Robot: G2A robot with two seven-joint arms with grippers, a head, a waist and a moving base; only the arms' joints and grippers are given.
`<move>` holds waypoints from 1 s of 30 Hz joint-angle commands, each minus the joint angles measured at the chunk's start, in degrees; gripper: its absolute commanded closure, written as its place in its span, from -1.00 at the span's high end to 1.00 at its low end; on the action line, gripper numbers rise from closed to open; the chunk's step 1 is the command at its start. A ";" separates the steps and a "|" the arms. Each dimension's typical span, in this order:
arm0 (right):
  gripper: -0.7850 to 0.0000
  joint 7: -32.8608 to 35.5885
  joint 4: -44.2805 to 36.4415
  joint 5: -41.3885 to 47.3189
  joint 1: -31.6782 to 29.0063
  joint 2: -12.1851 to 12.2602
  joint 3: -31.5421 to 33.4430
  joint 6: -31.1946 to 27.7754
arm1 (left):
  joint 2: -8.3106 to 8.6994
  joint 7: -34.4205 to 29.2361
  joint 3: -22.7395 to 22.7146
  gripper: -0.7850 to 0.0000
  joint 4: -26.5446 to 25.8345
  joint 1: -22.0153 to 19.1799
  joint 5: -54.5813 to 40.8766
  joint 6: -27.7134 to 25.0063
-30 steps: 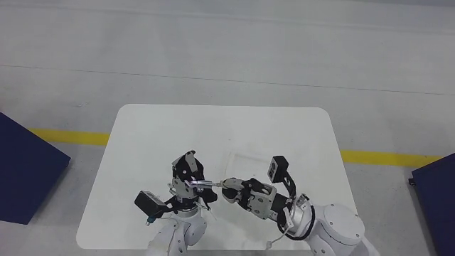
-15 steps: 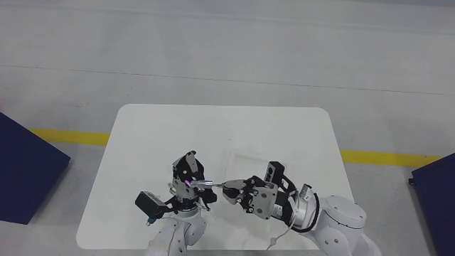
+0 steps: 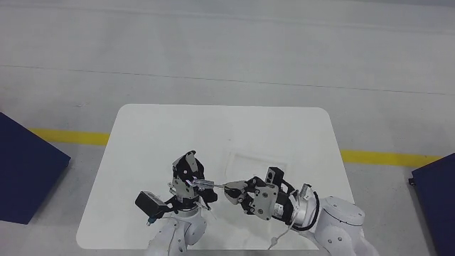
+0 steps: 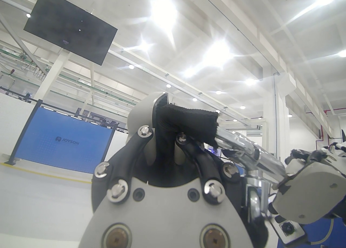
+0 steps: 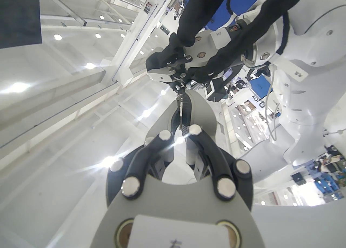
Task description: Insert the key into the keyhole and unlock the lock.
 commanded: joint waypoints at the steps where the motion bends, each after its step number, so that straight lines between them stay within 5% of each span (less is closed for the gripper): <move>1: -1.00 -2.45 0.41 4.61 0.25 -0.12 0.52 1.66 | 0.00 -0.02 0.05 -1.00 0.06 -0.03 -0.08 0.05; 10: -1.00 -14.33 0.99 22.22 1.65 -0.45 1.78 6.03 | 0.08 -0.03 0.22 -1.00 0.26 -0.20 0.54 0.41; 18: -0.98 -18.62 -0.03 25.44 2.93 -0.12 1.60 6.75 | 0.14 0.00 0.32 -1.00 0.36 -0.26 0.54 0.55; 19: -0.21 -18.53 -0.15 25.29 3.00 -0.06 1.54 6.79 | 0.15 0.00 0.32 -1.00 0.37 -0.27 0.53 0.55; 20: -0.01 -18.46 -0.40 24.58 3.10 0.01 1.52 6.75 | 0.14 -0.03 0.33 -1.00 0.38 -0.25 0.39 0.51; 21: 1.00 -18.22 -0.52 23.98 3.05 0.07 1.45 6.52 | 0.14 0.02 0.31 -1.00 0.35 -0.25 0.24 0.56; 30: 1.00 -9.63 -3.53 6.69 2.54 1.20 2.19 1.27 | 0.15 -0.11 0.05 -1.00 0.11 -0.05 -1.16 0.41</move>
